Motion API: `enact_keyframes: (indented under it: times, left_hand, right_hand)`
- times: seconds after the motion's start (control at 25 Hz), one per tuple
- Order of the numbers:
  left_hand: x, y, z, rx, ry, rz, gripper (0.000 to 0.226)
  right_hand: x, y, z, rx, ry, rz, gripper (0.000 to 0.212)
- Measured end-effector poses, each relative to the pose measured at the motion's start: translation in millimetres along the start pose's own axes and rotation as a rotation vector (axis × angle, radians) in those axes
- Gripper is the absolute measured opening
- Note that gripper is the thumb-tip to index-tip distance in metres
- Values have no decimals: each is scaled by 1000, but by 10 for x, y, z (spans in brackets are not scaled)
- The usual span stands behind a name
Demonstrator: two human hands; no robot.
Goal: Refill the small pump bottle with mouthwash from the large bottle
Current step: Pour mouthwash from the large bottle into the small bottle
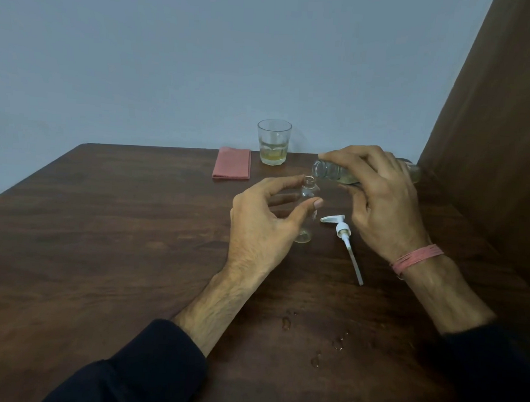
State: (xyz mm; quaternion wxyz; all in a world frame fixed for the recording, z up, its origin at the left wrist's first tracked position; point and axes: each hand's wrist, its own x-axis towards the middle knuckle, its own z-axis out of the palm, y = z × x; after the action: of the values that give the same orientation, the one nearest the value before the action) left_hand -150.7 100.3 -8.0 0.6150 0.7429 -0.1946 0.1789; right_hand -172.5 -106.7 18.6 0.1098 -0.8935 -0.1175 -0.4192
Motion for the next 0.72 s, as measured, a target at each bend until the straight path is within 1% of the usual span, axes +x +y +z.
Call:
enact_keyframes:
  times: [0.36,0.72]
  left_hand:
    - [-10,9,-2,-3,-1,10,49]
    - [-20,24,-3,-33,-1,2,47]
  right_hand:
    - [5,-25,-38,-14,-11,5,70]
    - [9,-12,-41,-30,-6,1,69]
